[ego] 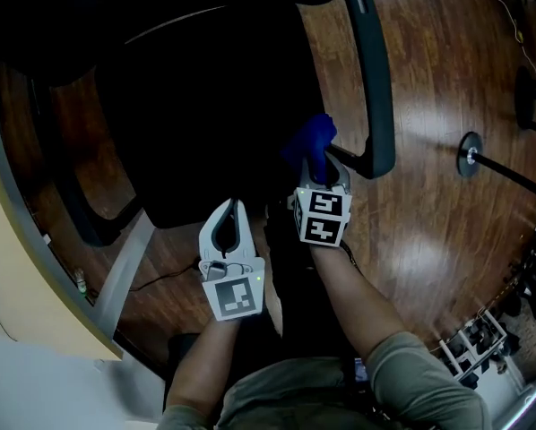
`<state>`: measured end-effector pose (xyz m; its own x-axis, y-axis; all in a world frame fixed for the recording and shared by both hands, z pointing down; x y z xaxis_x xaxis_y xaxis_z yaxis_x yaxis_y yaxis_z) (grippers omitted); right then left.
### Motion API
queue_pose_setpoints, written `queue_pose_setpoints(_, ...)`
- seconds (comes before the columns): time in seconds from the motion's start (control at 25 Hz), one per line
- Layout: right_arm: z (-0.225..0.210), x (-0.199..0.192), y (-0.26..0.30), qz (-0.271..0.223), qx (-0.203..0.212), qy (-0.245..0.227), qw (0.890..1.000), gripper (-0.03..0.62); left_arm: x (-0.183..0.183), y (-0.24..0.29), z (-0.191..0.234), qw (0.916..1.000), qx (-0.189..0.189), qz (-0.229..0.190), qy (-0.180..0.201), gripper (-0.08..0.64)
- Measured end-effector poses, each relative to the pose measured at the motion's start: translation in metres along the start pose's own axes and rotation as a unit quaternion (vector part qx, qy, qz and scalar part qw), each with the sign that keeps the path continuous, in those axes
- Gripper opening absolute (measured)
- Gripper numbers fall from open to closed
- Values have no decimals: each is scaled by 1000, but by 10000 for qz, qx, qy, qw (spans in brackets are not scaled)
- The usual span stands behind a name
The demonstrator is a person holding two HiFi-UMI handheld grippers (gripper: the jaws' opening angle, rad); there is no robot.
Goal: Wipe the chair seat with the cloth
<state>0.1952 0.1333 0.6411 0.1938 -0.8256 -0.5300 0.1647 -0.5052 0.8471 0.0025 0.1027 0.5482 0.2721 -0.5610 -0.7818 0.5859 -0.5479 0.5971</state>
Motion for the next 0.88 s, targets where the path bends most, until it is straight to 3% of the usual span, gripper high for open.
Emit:
queue_pose_setpoints(0.16,42,20,-17,-193,356,-391,9984,107,3,-30,28,9993,331,-38,-167,3)
queue_pose_setpoints(0.32,111,37,-35,-459,993,-910,9898,109,0,-65,63,9966,729,-113,-372,3)
queue_pose_setpoints(0.44,172,41,-47,-631,1613,-1379,9752,110,-10,-91,92,9937,997,-68,-499,3)
queue_pose_setpoints(0.6,244,35,-54,-724,2336,-2091,9468,112,-31,-116,125,9899,1281,-25,-598,3)
queue_pose_setpoints(0.72,285,24,-59,-685,2599,-2467,9311,112,-45,-134,140,9887,1299,-74,-741,3)
queue_pose_setpoints(0.88,324,13,-61,-613,2828,-2676,9190,112,-61,-155,154,9869,1323,-16,-924,3)
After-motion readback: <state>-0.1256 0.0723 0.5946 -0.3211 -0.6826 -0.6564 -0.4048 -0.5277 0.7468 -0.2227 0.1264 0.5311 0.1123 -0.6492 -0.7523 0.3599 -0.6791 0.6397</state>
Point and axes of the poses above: the fingertips, and each gripper's own axes: y forward along the fingers, z to its left, x out of its top, the point moved 6 cm from there along -y, backward along the fingers, and after that the axes turned 4 degrees about -y, right-handed, at the moved point
